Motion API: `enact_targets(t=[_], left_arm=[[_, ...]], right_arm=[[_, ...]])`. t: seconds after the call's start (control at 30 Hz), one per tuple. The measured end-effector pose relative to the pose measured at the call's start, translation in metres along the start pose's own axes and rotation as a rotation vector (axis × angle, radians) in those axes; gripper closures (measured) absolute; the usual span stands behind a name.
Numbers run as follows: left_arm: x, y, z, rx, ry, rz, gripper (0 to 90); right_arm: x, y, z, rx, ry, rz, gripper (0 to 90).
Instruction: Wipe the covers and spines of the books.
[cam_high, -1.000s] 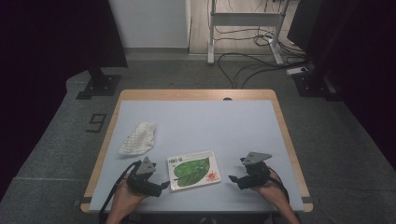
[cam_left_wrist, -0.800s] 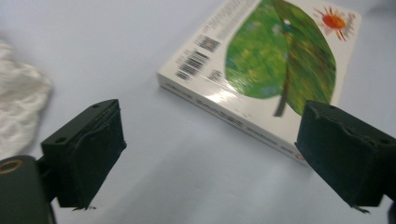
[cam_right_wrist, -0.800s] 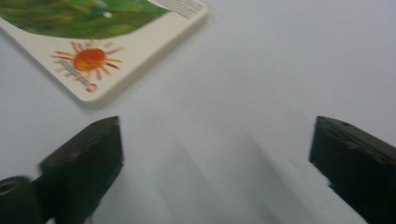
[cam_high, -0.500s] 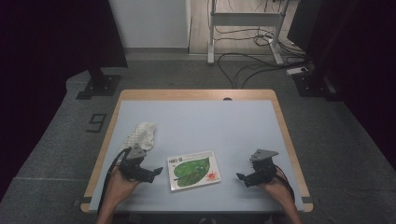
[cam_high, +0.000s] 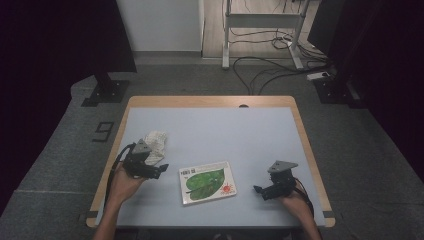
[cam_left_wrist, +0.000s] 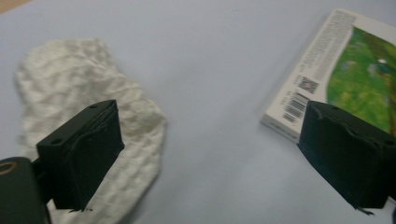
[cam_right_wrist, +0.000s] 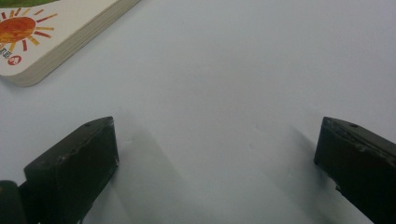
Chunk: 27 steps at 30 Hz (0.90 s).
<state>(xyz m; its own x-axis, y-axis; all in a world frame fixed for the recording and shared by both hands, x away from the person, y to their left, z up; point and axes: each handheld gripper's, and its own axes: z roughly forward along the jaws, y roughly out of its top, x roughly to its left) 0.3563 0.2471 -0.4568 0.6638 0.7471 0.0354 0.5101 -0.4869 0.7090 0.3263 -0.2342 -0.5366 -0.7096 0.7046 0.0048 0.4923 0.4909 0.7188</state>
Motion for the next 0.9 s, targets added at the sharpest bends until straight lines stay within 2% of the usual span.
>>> enact_targets(t=[0.17,0.27,0.47,0.57,0.77,0.9], left_arm=[[0.017,0.01,0.001,0.016,0.01,-0.035,7.0],[0.029,0.02,0.002,0.034,0.018,-0.039,2.7],[0.043,0.029,0.011,0.055,0.034,-0.059,0.6],[0.051,0.029,0.019,0.057,0.034,-0.09,1.9],[0.063,0.021,0.038,0.084,0.083,-0.126,5.4],[0.067,0.018,0.05,0.095,0.08,-0.148,6.1]], right_arm=[[0.0,0.0,0.0,-0.001,0.001,0.001,0.0],[0.0,0.0,0.0,-0.001,0.002,0.002,0.0],[0.0,0.0,0.0,-0.001,0.002,0.003,0.0],[0.0,0.0,0.0,0.0,0.002,0.003,0.0],[0.0,0.0,0.0,-0.001,0.002,0.003,0.0],[0.0,0.0,0.0,-0.001,0.002,0.004,0.0]])
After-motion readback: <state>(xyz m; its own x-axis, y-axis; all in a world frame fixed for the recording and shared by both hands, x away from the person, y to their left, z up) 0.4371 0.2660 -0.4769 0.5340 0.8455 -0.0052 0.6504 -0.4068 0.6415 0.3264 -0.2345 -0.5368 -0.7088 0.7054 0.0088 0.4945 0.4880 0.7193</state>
